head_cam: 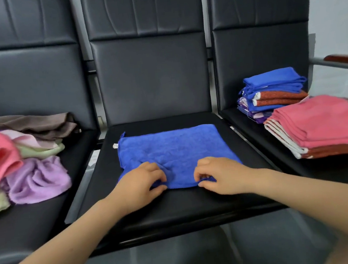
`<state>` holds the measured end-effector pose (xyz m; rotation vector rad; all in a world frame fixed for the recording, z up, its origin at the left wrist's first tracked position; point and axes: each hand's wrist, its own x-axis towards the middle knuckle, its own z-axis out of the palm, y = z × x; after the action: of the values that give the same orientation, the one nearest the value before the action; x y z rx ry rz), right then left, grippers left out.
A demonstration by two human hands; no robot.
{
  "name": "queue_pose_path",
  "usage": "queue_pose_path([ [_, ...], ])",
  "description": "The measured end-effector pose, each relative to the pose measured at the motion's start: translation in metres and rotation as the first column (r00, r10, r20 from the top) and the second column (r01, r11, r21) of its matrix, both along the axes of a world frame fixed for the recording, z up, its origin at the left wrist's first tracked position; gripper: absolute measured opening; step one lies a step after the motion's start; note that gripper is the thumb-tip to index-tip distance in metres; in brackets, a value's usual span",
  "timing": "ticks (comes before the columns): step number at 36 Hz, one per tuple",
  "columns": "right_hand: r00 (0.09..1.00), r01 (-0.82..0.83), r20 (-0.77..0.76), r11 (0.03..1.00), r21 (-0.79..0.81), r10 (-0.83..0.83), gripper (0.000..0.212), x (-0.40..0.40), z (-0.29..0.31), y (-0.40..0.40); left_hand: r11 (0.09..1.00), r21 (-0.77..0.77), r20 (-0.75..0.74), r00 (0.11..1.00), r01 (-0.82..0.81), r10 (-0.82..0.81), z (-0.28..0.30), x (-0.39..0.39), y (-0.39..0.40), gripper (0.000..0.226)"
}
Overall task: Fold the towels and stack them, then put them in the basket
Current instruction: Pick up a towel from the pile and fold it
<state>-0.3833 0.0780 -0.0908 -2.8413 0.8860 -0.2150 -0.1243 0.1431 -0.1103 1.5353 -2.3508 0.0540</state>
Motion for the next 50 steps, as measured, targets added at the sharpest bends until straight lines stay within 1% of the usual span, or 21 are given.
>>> queue_pose_path([
  [3,1.000,0.006,0.012,0.999,-0.039,-0.005,0.007,0.006,-0.001,0.006,0.998,-0.064,0.029,0.999,-0.023,0.025,-0.002,-0.006,0.006,0.050],
  [5,0.996,0.046,0.071,0.999,-0.011,-0.045,0.006,0.010,0.001,0.009,0.993,-0.100,-0.008,0.998,-0.067,0.067,0.001,-0.013,0.012,0.042],
  [8,0.992,0.072,0.103,0.997,0.014,-0.073,0.004,0.010,0.005,0.009,0.985,-0.076,-0.098,0.984,-0.155,0.148,0.008,-0.018,0.017,0.020],
  [10,0.997,0.063,0.051,0.998,0.009,-0.063,0.014,0.008,0.006,0.008,0.985,-0.056,-0.062,0.985,-0.162,0.159,0.011,-0.016,0.020,0.018],
  [12,0.997,0.055,-0.059,0.998,-0.019,-0.056,0.019,0.005,0.007,0.006,0.989,-0.035,0.032,0.989,-0.144,0.145,0.012,-0.009,0.022,0.024],
  [15,0.995,0.068,-0.072,0.998,0.019,-0.066,0.019,0.000,0.008,0.001,0.990,0.011,0.138,0.980,-0.143,0.140,0.010,0.004,0.024,0.056],
  [18,0.990,0.109,-0.086,0.994,-0.016,-0.110,0.018,-0.007,0.014,-0.006,0.987,0.027,0.092,0.983,-0.159,0.156,0.007,0.018,0.023,0.079],
  [20,0.985,0.137,-0.105,0.990,-0.028,-0.139,0.016,-0.015,0.016,-0.013,0.985,0.025,0.081,0.982,-0.170,0.168,0.008,0.027,0.021,0.086],
  [21,0.984,0.146,-0.102,0.989,-0.016,-0.146,0.015,-0.020,0.017,-0.016,0.984,0.039,0.075,0.983,-0.173,0.170,0.009,0.031,0.021,0.084],
  [23,0.985,0.171,-0.028,0.984,0.043,-0.170,0.009,-0.030,0.017,-0.023,0.984,0.066,0.034,0.986,-0.165,0.164,0.010,0.039,0.020,0.067],
  [24,0.980,0.191,0.039,0.978,0.088,-0.195,0.003,-0.035,0.018,-0.026,0.983,0.085,0.008,0.987,-0.162,0.162,0.011,0.043,0.020,0.059],
  [25,0.968,0.206,0.113,0.968,0.142,-0.223,0.005,-0.039,0.019,-0.027,0.982,0.108,-0.020,0.987,-0.158,0.161,0.013,0.046,0.021,0.053],
  [27,0.928,0.217,0.243,0.942,0.257,-0.281,0.014,-0.047,0.019,-0.030,0.979,0.132,-0.098,0.981,-0.156,0.170,0.015,0.054,0.022,0.043],
  [31,0.834,0.200,0.380,0.862,0.466,-0.399,0.010,-0.058,0.021,-0.026,0.971,0.136,-0.272,0.935,-0.195,0.226,0.015,0.062,0.025,0.028],
  [33,0.814,0.185,0.390,0.828,0.529,-0.431,0.011,-0.060,0.019,-0.024,0.961,0.189,-0.297,0.921,-0.202,0.253,0.015,0.063,0.029,0.023],
  [37,0.787,0.181,0.345,0.726,0.663,-0.511,0.012,-0.060,0.014,-0.018,0.942,0.247,-0.302,0.905,-0.228,0.299,0.016,0.063,0.035,0.031],
  [41,0.796,0.187,0.304,0.689,0.700,-0.524,0.015,-0.064,0.015,-0.015,0.924,0.298,-0.332,0.882,-0.239,0.335,0.020,0.061,0.040,0.032],
  [43,0.803,0.200,0.287,0.691,0.695,-0.522,0.013,-0.068,0.015,-0.013,0.926,0.301,-0.367,0.868,-0.229,0.334,0.022,0.060,0.041,0.025],
  [45,0.797,0.210,0.302,0.708,0.674,-0.523,0.012,-0.070,0.016,-0.014,0.933,0.275,-0.350,0.879,-0.234,0.324,0.024,0.059,0.042,0.025],
  [47,0.773,0.204,0.334,0.709,0.675,-0.540,0.011,-0.069,0.017,-0.015,0.930,0.271,-0.321,0.888,-0.247,0.329,0.026,0.057,0.040,0.032],
  [50,0.732,0.200,0.382,0.715,0.670,-0.564,0.013,-0.067,0.019,-0.021,0.928,0.249,-0.326,0.878,-0.277,0.350,0.031,0.058,0.035,0.027],
])
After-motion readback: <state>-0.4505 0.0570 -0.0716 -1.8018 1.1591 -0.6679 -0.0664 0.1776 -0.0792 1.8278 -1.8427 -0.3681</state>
